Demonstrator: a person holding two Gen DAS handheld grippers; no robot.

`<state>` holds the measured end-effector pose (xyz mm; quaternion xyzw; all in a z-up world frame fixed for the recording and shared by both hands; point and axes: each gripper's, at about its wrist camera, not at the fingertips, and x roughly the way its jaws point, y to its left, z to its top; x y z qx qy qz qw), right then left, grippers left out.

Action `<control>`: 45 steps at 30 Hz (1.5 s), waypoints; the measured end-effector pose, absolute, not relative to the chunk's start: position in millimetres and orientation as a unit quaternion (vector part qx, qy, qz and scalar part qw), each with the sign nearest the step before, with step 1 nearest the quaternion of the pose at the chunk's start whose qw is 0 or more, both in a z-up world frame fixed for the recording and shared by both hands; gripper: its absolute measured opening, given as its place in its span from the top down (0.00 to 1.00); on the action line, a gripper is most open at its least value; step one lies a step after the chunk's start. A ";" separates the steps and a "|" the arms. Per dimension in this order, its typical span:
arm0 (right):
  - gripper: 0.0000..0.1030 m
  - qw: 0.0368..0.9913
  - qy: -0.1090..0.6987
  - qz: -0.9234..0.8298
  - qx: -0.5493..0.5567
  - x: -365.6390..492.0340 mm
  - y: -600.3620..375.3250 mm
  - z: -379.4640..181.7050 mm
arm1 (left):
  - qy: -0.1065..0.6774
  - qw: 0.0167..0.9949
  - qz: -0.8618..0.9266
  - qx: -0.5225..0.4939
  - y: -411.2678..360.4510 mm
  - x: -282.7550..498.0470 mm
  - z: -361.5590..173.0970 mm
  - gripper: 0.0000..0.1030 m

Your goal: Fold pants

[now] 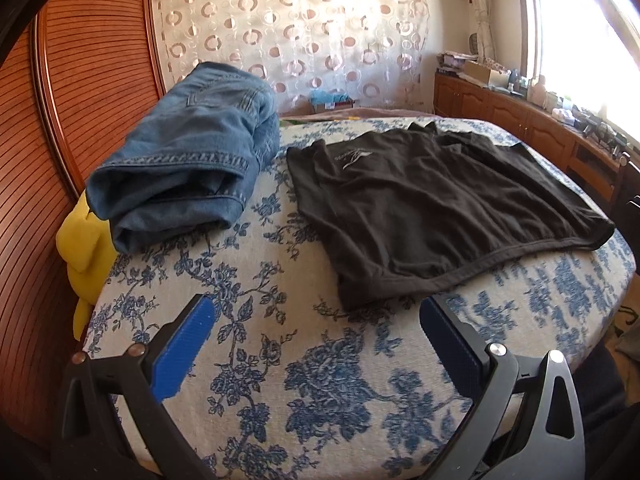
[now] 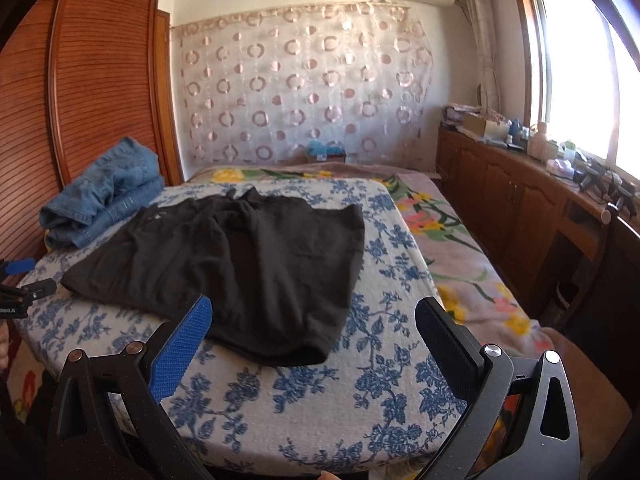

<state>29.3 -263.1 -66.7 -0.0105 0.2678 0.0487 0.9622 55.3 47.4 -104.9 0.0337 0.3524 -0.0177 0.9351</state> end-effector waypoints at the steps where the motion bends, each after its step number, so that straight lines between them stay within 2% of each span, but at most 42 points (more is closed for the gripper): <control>1: 0.00 0.961 0.272 0.047 -0.012 30.7 -264.2 -69.7 | 0.354 0.934 -0.015 0.035 48.5 56.3 -106.3 0.01; 5: 0.00 0.957 0.286 0.048 -0.017 32.5 -267.4 -80.4 | 0.361 0.932 -0.014 0.038 54.7 61.5 -113.9 0.02; 10: 0.01 0.952 0.301 0.047 -0.023 35.1 -270.2 -90.5 | 0.375 0.925 -0.018 0.047 57.2 69.1 -121.9 0.14; 19: 0.09 0.940 0.333 0.031 -0.057 41.6 -272.8 -104.7 | 0.379 0.924 -0.027 0.051 53.1 75.7 -124.5 0.16; 23: 0.20 0.939 0.338 0.028 -0.062 47.6 -274.7 -107.0 | 0.380 0.923 -0.027 0.052 52.8 79.0 -124.0 0.23; 24: 0.28 0.939 0.338 0.030 -0.062 48.4 -275.1 -107.3 | 0.380 0.923 -0.028 0.050 53.1 80.2 -123.9 0.27; 26: 0.35 0.939 0.337 0.030 -0.064 50.1 -274.7 -107.9 | 0.380 0.923 -0.032 0.045 53.8 81.0 -123.8 0.31; 28: 0.43 0.939 0.337 0.033 -0.062 50.5 -274.3 -107.8 | 0.379 0.924 -0.039 0.041 53.4 80.6 -123.6 0.40; 29: 0.49 0.939 0.338 0.036 -0.059 50.6 -274.8 -107.8 | 0.379 0.924 -0.044 0.037 53.1 80.3 -123.6 0.43; 36: 0.87 0.937 0.340 0.065 -0.042 51.7 -271.3 -107.4 | 0.371 0.926 -0.073 0.021 49.0 74.3 -119.2 0.84; 37: 0.88 0.937 0.339 0.068 -0.041 51.4 -271.2 -107.4 | 0.369 0.926 -0.071 0.023 48.1 73.2 -118.4 0.89; 40: 0.93 0.937 0.339 0.076 -0.037 50.2 -270.5 -106.7 | 0.369 0.926 -0.077 0.021 46.7 69.7 -115.6 0.95; 45: 0.95 0.939 0.331 0.085 -0.030 45.1 -271.1 -101.3 | 0.357 0.930 -0.086 0.011 47.9 59.2 -103.2 0.97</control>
